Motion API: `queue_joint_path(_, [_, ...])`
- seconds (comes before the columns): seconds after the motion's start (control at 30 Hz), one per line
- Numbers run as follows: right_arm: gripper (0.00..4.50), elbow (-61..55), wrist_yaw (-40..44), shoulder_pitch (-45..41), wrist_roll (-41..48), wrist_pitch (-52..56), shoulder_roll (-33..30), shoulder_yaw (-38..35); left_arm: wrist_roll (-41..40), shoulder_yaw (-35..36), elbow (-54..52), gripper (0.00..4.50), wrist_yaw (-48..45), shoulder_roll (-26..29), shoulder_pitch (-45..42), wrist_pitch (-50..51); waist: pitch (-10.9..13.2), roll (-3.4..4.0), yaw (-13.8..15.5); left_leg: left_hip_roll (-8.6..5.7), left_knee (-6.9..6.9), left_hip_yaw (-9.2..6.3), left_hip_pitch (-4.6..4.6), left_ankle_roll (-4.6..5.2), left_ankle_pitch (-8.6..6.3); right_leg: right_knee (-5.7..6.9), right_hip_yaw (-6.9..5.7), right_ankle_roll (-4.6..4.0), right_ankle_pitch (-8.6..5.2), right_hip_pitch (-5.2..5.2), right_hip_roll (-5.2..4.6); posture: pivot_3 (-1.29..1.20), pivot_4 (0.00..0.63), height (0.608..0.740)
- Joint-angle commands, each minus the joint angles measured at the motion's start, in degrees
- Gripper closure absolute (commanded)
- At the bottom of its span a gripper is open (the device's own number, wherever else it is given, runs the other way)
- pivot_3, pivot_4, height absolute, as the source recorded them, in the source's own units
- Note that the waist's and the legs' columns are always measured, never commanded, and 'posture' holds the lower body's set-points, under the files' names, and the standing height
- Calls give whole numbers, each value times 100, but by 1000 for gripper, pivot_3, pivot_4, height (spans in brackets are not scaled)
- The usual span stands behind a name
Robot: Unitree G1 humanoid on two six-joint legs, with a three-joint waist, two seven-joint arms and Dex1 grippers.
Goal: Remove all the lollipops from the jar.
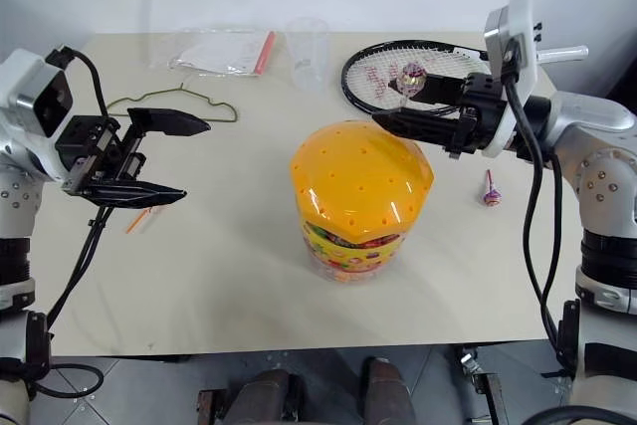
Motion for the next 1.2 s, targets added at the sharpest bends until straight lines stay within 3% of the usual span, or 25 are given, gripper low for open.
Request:
queue_joint_path(0.03, [2622, -41, 113, -222, 6, -105, -57, -150, -115, 239, -249, 0, -98, 88, 22, 62, 0, 0, -2, 0, 1, 0, 0, 0, 0, 0, 0, 0, 0, 0, 0, 0, 150, 740])
queue_joint_path(0.13, [3575, -3, 92, -383, -24, -81, -44, -155, -94, 260, -271, 0, -75, 85, 23, 104, 0, 0, -6, -1, 0, 1, -1, 0, 0, 0, 0, 0, 0, 0, -2, 0, 150, 740])
queue_joint_path(0.47, [3564, 193, -277, -1379, -261, -216, -57, -307, -12, 115, -107, 0, -171, -67, -226, 95, 7, 12, -9, -1, -4, 2, -2, -1, 0, 1, 1, -2, -1, -6, 0, 0, 150, 740])
queue_joint_path(0.6, [3564, 180, -461, -1310, -534, -120, -511, -486, 25, 79, -33, 0, -187, -108, -318, 100, 8, 13, 3, -6, -3, 4, -6, 1, -1, 0, 1, -1, -1, -6, -5, 0, 150, 740])
queue_joint_path(0.73, [3564, 425, -646, -369, -1171, 109, -1608, -782, 94, 37, 95, 0, -232, -123, -362, 67, 7, 11, 65, -8, -3, 2, -18, 1, -1, -4, -14, -2, -1, -7, -5, 0, 150, 740])
queue_joint_path(0.83, [3564, 721, -589, 1116, -1566, 298, -2234, -1347, 132, -11, 177, 0, -272, -138, -402, 65, 7, 10, 89, -11, -2, 29, -23, 8, -5, -14, -15, -1, -1, -7, -8, 0, 150, 740])
queue_joint_path(1.0, [3564, 1266, -745, 2615, -2032, 280, -2322, -1791, 186, -81, 299, 0, -328, -193, -451, 25, 9, 23, 84, -13, 0, 55, -24, 9, -5, -15, -14, 2, 1, -12, -3, 0, 150, 740])
queue_joint_path(1.2, [3564, 1919, -1275, 3129, -2509, 373, -2037, -1431, 201, -114, 258, 0, -301, -235, -396, 22, 10, 24, -25, -6, -2, 73, -8, 4, -3, -6, -1, 1, 1, -13, 1, 0, 150, 740])
